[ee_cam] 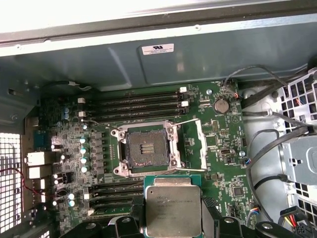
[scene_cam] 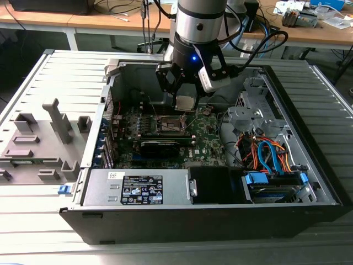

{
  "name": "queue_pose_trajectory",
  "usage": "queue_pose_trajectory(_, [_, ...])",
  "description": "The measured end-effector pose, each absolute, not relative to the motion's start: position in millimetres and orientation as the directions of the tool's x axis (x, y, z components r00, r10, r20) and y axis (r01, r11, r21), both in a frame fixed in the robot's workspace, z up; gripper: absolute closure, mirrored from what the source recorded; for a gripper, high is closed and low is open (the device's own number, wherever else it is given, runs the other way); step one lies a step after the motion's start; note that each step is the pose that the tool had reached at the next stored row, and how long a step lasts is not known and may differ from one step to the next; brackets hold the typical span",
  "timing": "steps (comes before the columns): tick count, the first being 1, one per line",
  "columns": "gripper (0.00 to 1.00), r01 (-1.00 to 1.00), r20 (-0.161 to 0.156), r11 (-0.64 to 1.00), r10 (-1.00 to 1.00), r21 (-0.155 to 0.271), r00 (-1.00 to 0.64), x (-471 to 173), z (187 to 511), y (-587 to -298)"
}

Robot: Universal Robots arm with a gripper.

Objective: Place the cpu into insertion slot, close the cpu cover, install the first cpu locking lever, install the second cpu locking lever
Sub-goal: 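Place the cpu into insertion slot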

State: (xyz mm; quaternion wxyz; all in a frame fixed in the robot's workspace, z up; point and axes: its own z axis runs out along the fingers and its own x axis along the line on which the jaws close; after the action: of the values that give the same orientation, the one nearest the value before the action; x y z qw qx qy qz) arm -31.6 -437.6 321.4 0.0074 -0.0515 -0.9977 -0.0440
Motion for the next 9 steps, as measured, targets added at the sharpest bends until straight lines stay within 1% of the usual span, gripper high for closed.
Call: queue_pose_trajectory(9, [0.45, 0.118, 0.019, 0.989, 0.117, 0.087, -0.993, -31.6, 321.4, -437.6])
